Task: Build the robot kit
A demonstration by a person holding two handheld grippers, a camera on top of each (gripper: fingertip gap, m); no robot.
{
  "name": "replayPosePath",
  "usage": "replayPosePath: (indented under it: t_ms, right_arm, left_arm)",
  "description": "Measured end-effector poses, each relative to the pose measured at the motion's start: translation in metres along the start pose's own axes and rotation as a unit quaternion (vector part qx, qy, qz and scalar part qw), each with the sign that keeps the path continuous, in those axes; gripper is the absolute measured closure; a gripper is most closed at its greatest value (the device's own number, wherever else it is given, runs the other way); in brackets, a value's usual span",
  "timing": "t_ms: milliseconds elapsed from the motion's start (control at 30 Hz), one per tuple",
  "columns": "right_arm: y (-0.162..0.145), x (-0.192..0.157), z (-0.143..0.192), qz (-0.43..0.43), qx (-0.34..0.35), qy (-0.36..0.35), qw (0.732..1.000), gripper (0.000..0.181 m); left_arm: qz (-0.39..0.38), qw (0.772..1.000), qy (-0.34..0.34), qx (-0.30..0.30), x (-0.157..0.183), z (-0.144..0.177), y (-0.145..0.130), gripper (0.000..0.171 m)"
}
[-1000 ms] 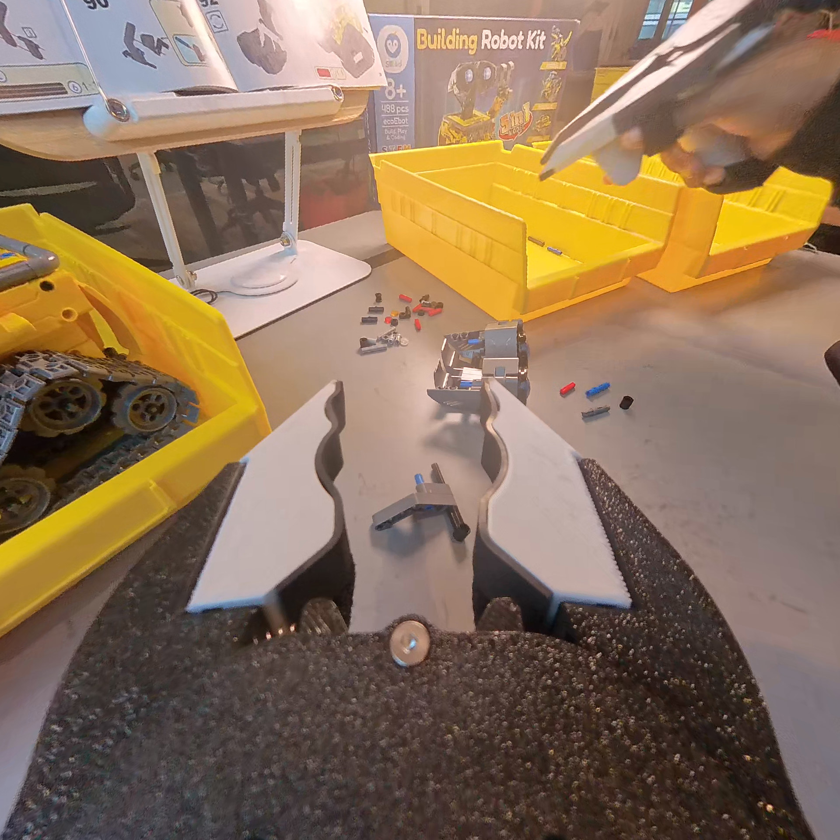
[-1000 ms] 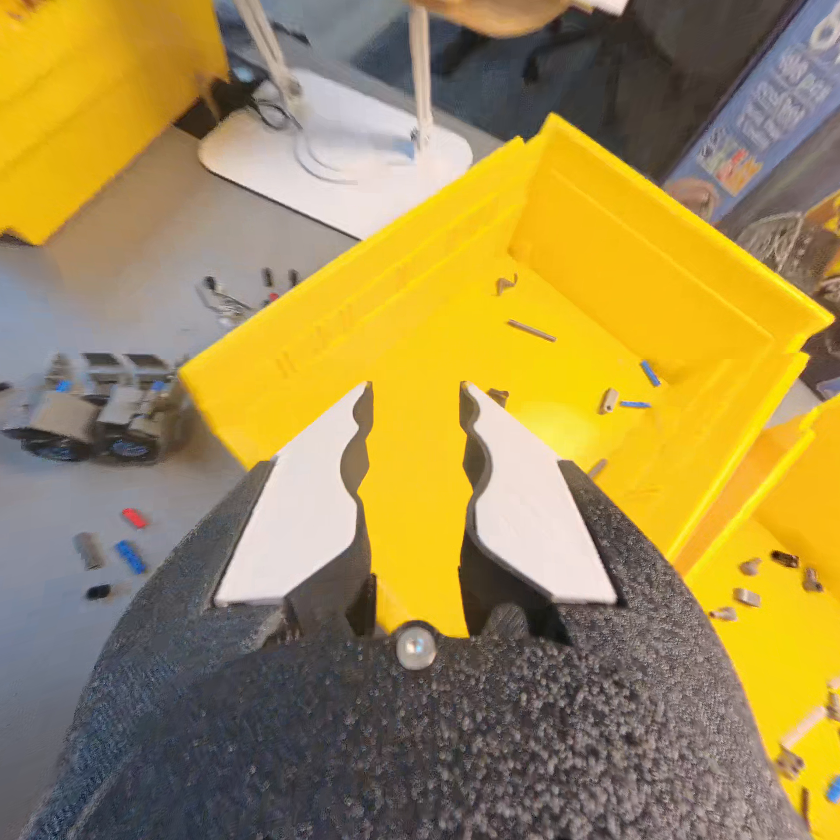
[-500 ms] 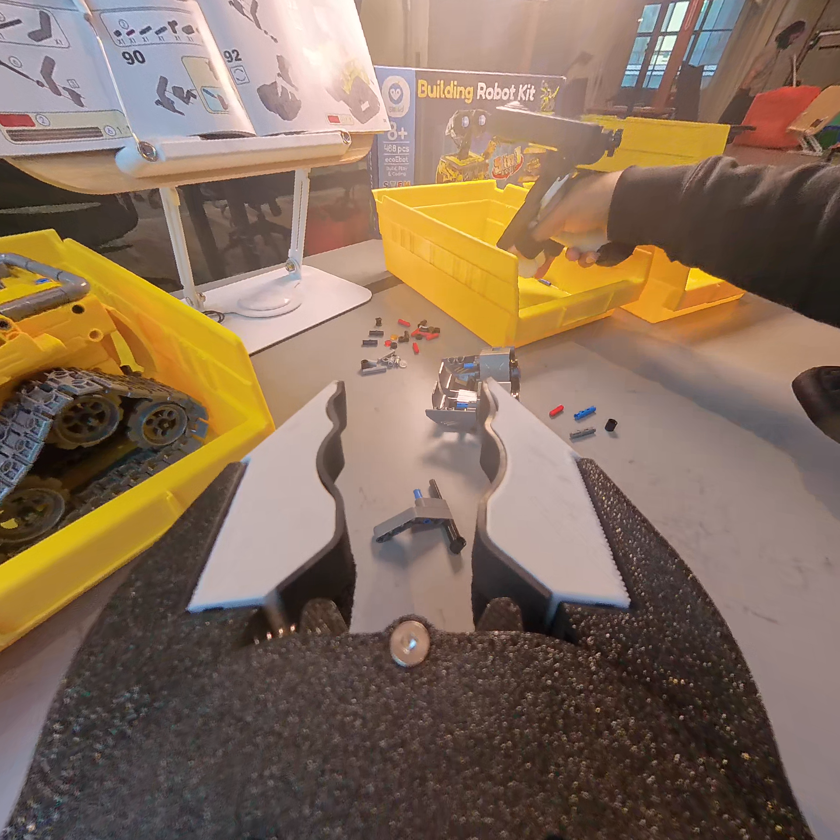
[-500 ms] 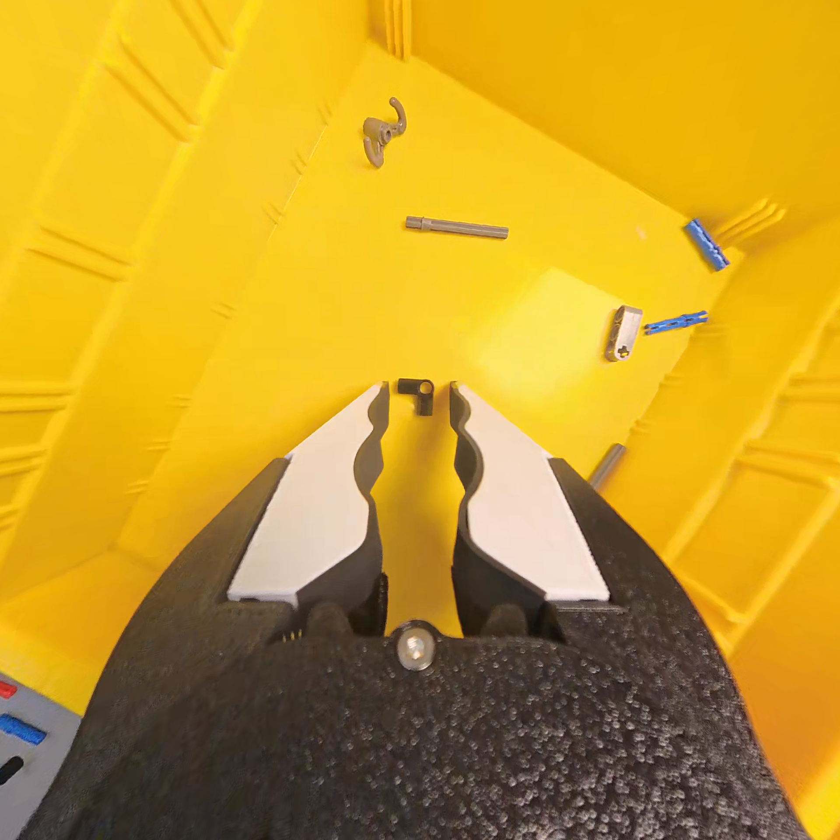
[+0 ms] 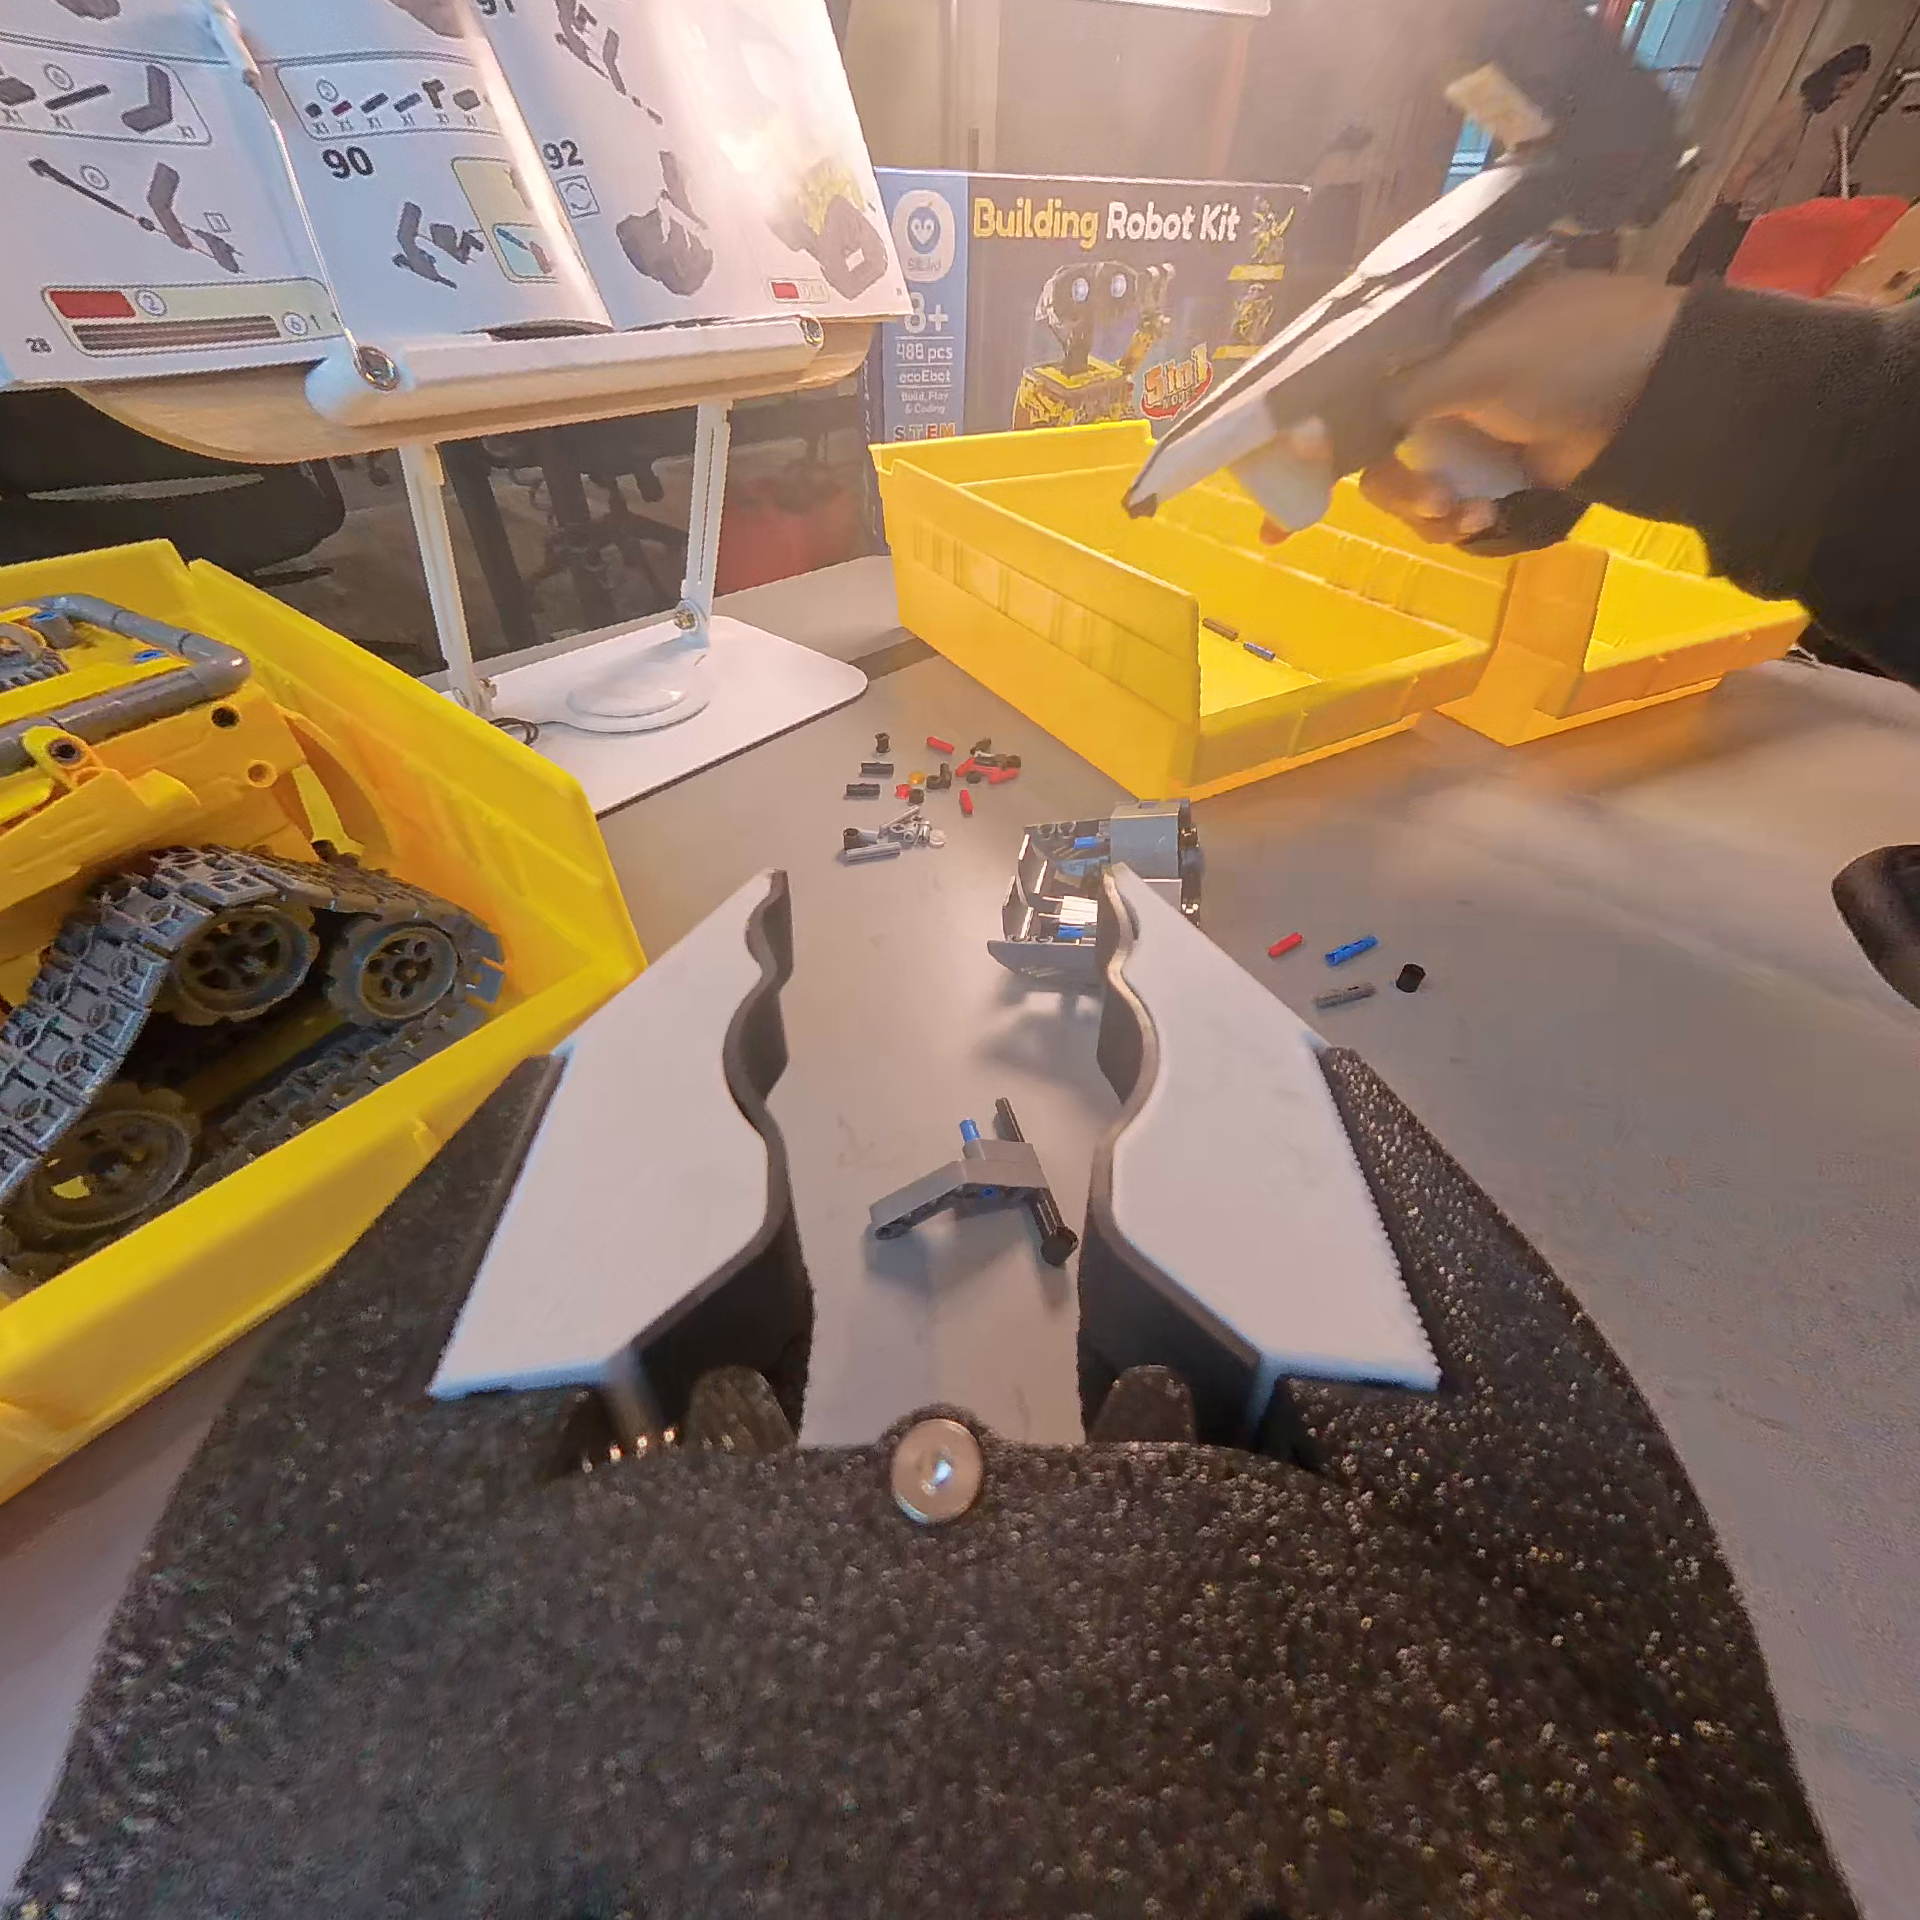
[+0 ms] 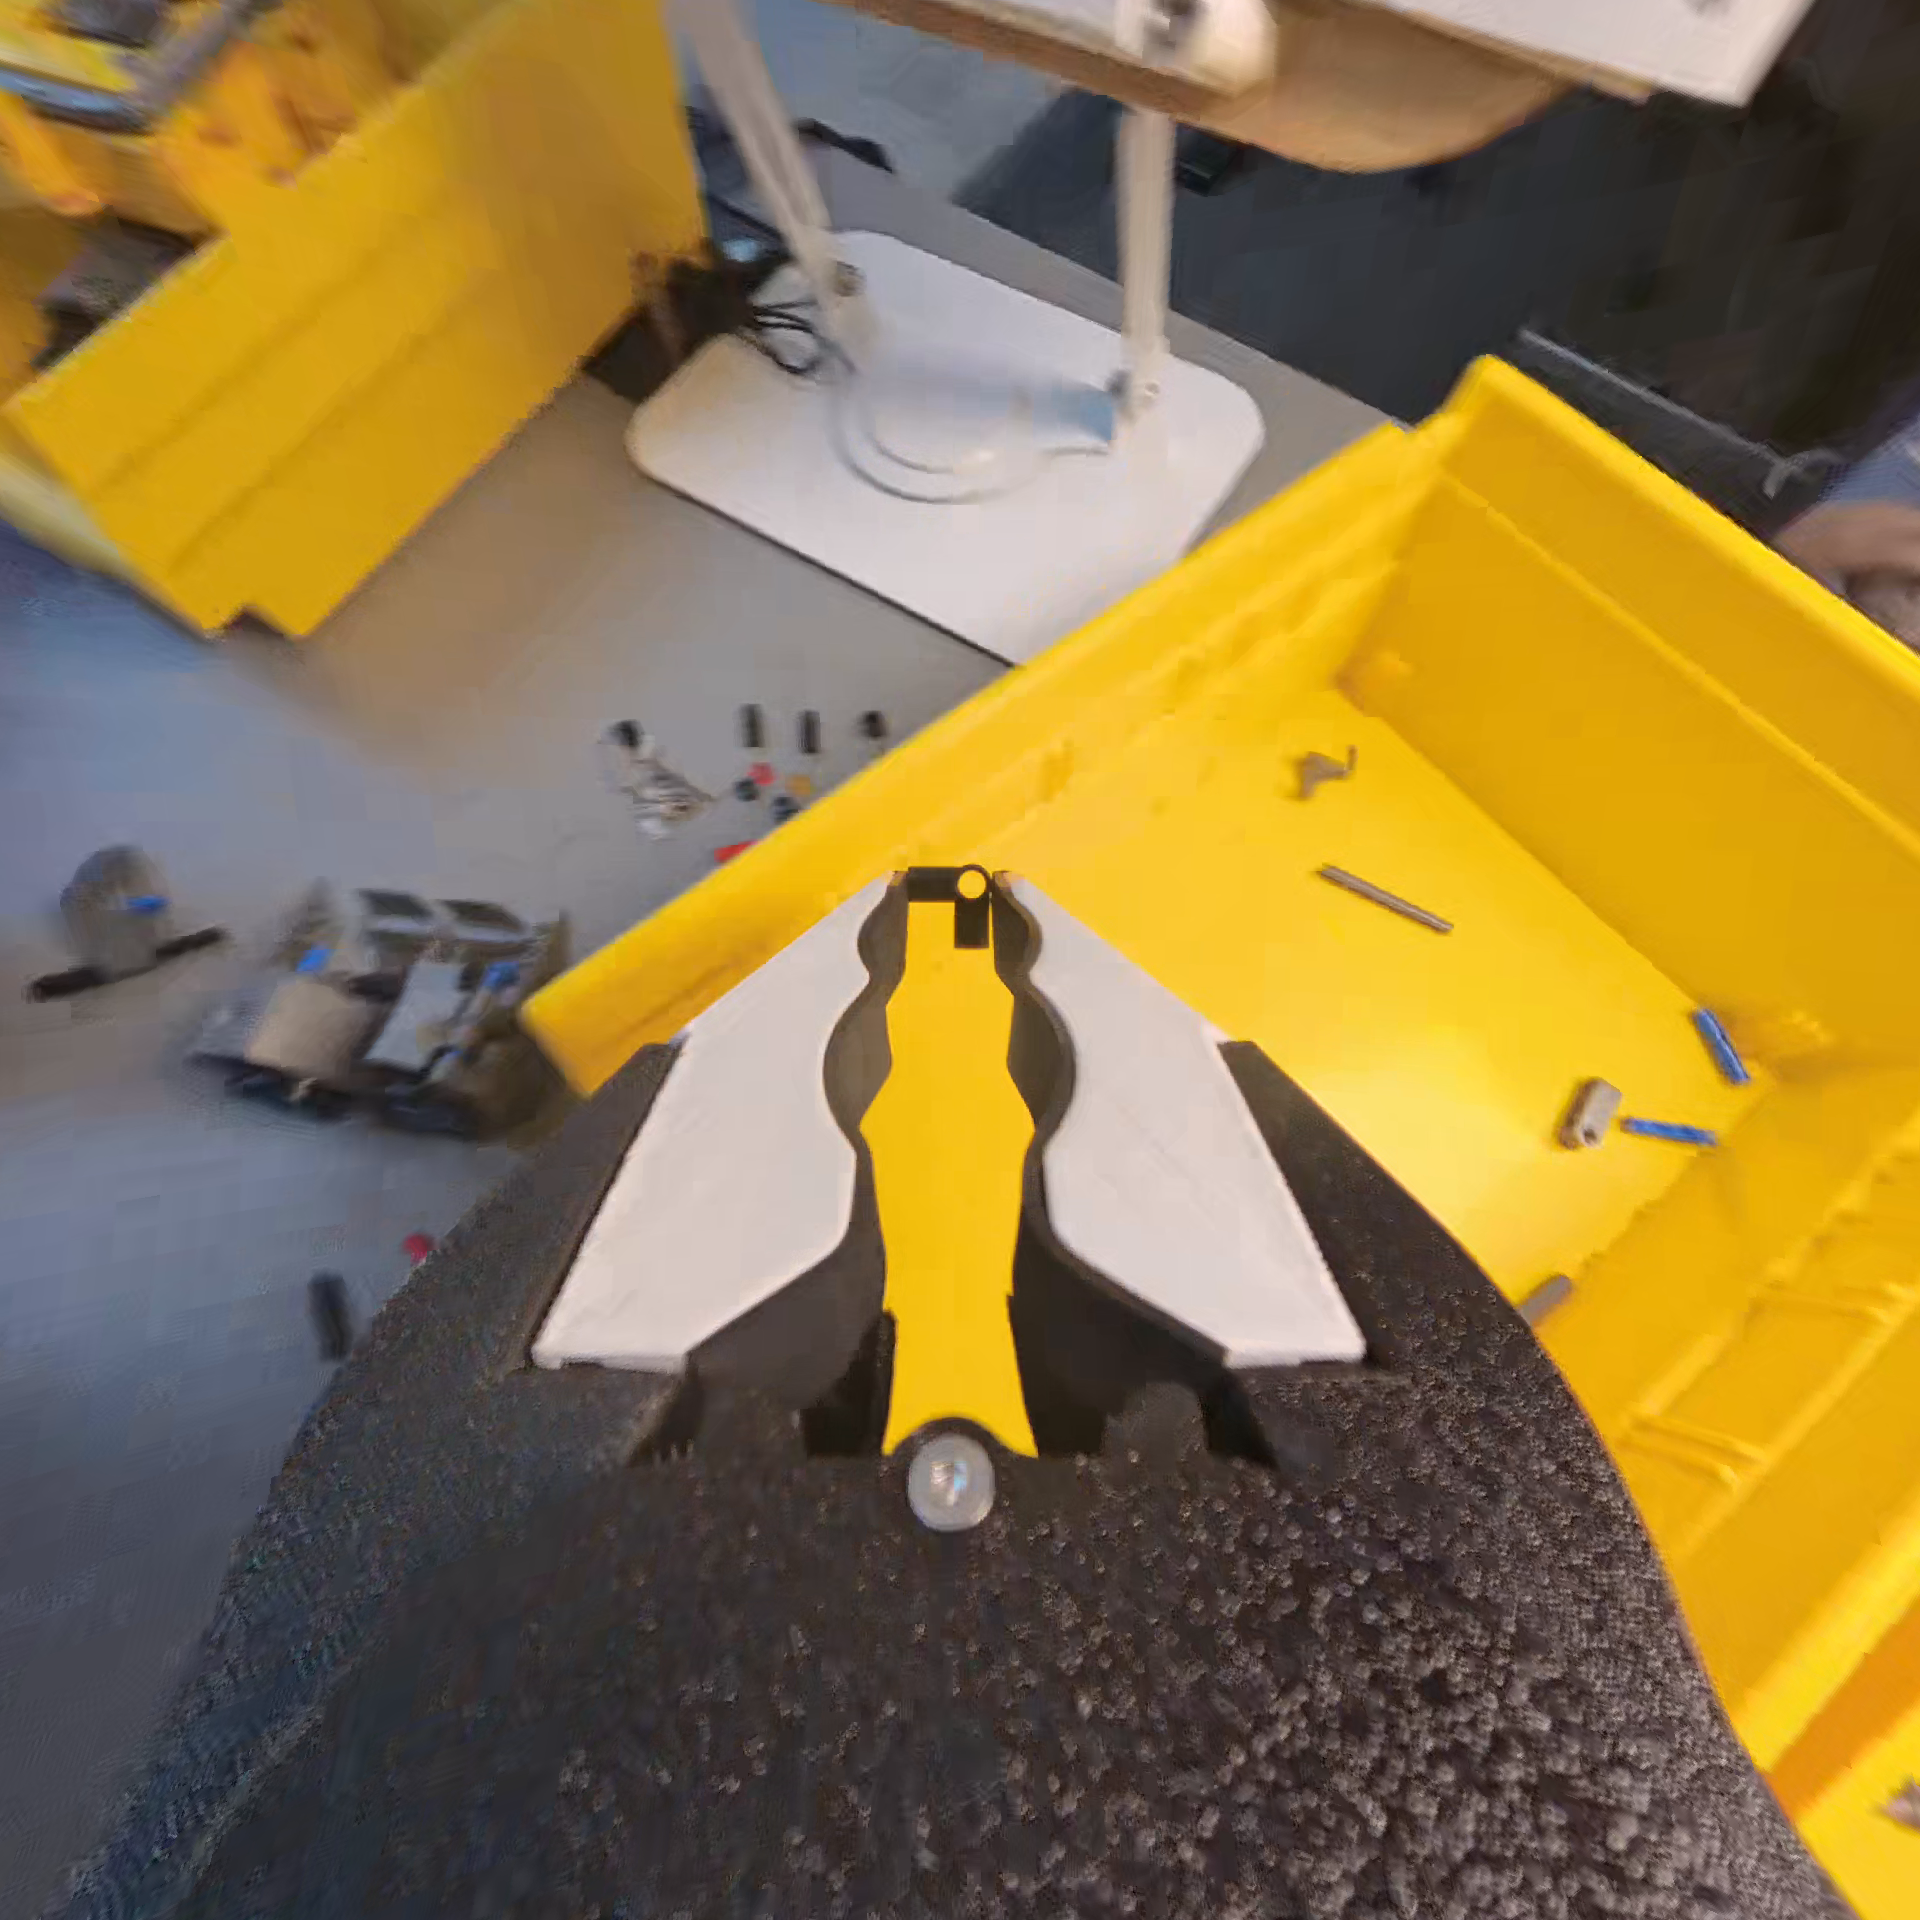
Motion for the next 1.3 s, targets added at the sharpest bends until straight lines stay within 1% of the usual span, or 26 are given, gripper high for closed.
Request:
replayPosePath:
  t_ms: [67,100,167,233,300,367,433,500,733,800,867,933,967,1000,1067,1133,1200,1267,1300]
  right_arm:
    - [-0.003,-0.046,0.018,0.056,0.003,0.061,0.997,0.167]
    - [-0.013,-0.066,0.024,0.081,-0.008,0.089,0.993,0.167]
    - [-0.045,-0.097,0.030,0.122,-0.044,0.121,0.984,0.168]
    - [-0.083,-0.114,0.030,0.136,-0.085,0.135,0.978,0.167]
    - [-0.115,-0.121,0.028,0.145,-0.112,0.131,0.974,0.167]
    - [-0.138,-0.126,0.029,0.144,-0.132,0.132,0.972,0.167]
    - [-0.151,-0.127,0.030,0.137,-0.135,0.129,0.973,0.167]
    - [-0.156,-0.129,0.029,0.130,-0.130,0.128,0.975,0.167]
    - [-0.155,-0.132,0.028,0.127,-0.117,0.130,0.976,0.167]
    - [-0.154,-0.133,0.028,0.123,-0.111,0.133,0.977,0.164]
    - [-0.146,-0.136,0.032,0.118,-0.090,0.138,0.979,0.159]
    - [-0.124,-0.137,0.041,0.105,-0.048,0.147,0.982,0.155]
    - [-0.107,-0.130,0.047,0.094,-0.023,0.136,0.986,0.153]
    - [-0.087,-0.116,0.052,0.084,-0.005,0.110,0.990,0.153]
    - [-0.044,-0.070,0.059,0.054,0.008,0.023,0.998,0.154]
    - [-0.013,-0.014,0.059,0.034,-0.022,-0.062,0.997,0.151]
    - [0.003,0.041,0.045,0.014,-0.074,-0.119,0.990,0.140]
    - [0.001,0.087,0.023,-0.026,-0.139,-0.150,0.979,0.135]
    - [-0.004,0.104,0.011,-0.049,-0.168,-0.156,0.972,0.135]
  left_arm:
    - [0.000,1.000,-0.001,-0.001,0.000,0.000,-0.001,0.113]
    - [-0.001,1.000,-0.001,-0.003,0.001,-0.001,-0.001,0.113]
    - [-0.004,1.000,-0.001,-0.006,0.002,-0.002,-0.003,0.113]
    - [-0.006,1.000,-0.001,-0.010,0.002,-0.003,-0.004,0.113]
    - [-0.005,1.000,-0.001,-0.011,0.002,-0.003,-0.005,0.113]
    - [-0.004,1.000,-0.001,-0.014,0.002,-0.004,-0.007,0.113]
    - [-0.005,1.000,-0.001,-0.015,0.002,-0.004,-0.007,0.113]
    - [-0.006,1.000,-0.001,-0.015,0.002,-0.004,-0.008,0.113]
    - [-0.005,1.000,0.000,-0.019,0.002,-0.005,-0.010,0.113]
    - [-0.005,1.000,0.001,-0.019,0.001,-0.005,-0.011,0.113]
    - [-0.003,1.000,0.001,-0.021,0.001,-0.006,-0.012,0.113]
    - [-0.001,1.000,0.000,-0.023,0.001,-0.006,-0.013,0.113]
    - [0.000,1.000,-0.001,-0.023,0.001,-0.007,-0.014,0.113]
    - [0.001,1.000,-0.002,-0.024,0.002,-0.007,-0.014,0.113]
    - [0.001,1.000,-0.006,-0.026,0.004,-0.009,-0.015,0.113]
    - [0.000,1.000,-0.010,-0.026,0.006,-0.009,-0.014,0.113]
    - [-0.004,1.000,-0.012,-0.022,0.009,-0.008,-0.011,0.113]
    - [-0.008,1.000,-0.012,-0.016,0.010,-0.006,-0.006,0.113]
    - [-0.009,1.000,-0.012,-0.013,0.010,-0.005,-0.004,0.113]
Point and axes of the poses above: each gripper's, where its closed fingertips meet, z back along the fingers, y out of its top, x = y × z across the jaws, the point moved 2 cm from there along z, back along the fingers, and after that the axes turned 3 degrees about x, right-handed, at the moved point
